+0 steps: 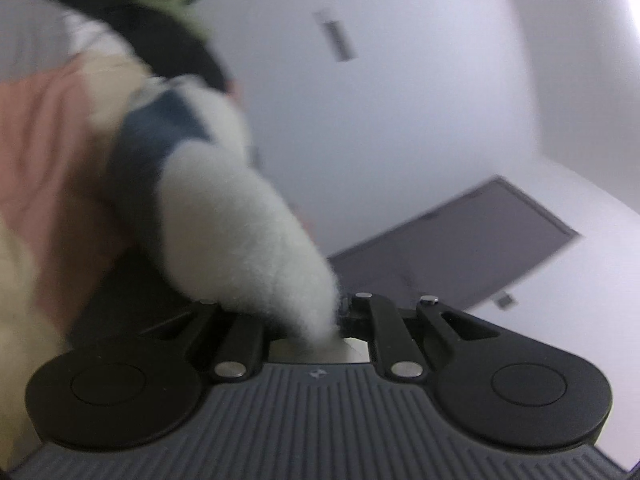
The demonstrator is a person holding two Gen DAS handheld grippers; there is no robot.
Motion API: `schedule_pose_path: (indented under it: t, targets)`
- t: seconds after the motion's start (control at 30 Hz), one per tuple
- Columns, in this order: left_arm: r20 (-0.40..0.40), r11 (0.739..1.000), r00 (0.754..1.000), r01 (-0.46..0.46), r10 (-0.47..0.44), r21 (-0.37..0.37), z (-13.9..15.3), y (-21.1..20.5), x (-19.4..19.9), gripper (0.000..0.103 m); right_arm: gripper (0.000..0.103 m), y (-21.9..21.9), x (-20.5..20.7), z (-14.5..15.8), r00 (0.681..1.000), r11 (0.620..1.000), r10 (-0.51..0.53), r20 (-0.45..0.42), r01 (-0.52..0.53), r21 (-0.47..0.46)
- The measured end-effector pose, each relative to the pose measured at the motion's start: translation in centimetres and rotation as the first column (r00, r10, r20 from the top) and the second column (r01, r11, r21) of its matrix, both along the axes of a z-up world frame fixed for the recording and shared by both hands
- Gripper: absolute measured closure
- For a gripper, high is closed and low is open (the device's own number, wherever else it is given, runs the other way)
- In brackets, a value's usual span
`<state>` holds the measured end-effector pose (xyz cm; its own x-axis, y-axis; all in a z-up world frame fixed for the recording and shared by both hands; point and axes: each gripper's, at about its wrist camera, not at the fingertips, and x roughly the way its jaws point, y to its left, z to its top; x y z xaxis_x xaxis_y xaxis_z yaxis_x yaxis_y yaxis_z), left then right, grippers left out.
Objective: Fold large clothes
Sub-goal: 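Lift the sweater with both grippers and shake it out in the air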
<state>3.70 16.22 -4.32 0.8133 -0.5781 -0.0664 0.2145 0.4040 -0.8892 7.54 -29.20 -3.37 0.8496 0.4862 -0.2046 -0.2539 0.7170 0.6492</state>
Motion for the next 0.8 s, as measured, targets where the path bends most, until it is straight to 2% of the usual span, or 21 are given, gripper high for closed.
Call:
schedule_pose_path:
  t: [0.07,0.17,0.33,0.57,0.7,0.8]
  targets:
    - [0.054,1.0,0.998,0.01,-0.011,0.017,1.7,-0.7,-1.1,0.091,0.085,-0.7,-0.9,1.2,0.999,0.999,0.005,0.048,-0.007,0.039]
    - [0.095,1.0,0.995,0.021,-0.02,-0.005,3.9,-1.0,-3.1,0.091,0.086,-1.6,-2.1,3.0,0.996,0.995,0.009,0.089,-0.018,0.096]
    - [0.202,0.997,0.979,0.012,-0.026,0.071,9.6,-1.9,-6.2,0.091,0.086,-2.8,-4.0,7.7,0.986,0.996,0.012,0.166,-0.028,0.091]
    - [0.335,0.986,0.942,-0.057,0.001,0.156,21.5,-3.1,-9.3,0.091,0.086,-2.6,-5.4,18.2,0.959,0.999,0.039,0.281,-0.046,0.017]
    - [0.421,0.975,0.907,-0.099,0.007,0.197,29.4,-2.8,-11.2,0.09,0.086,-2.3,-6.3,25.0,0.927,0.998,0.059,0.37,-0.056,-0.02]
    - [0.45,0.964,0.892,-0.141,0.024,0.227,34.9,-2.8,-11.5,0.09,0.086,-1.7,-6.4,29.9,0.898,0.998,0.058,0.436,-0.04,-0.05]
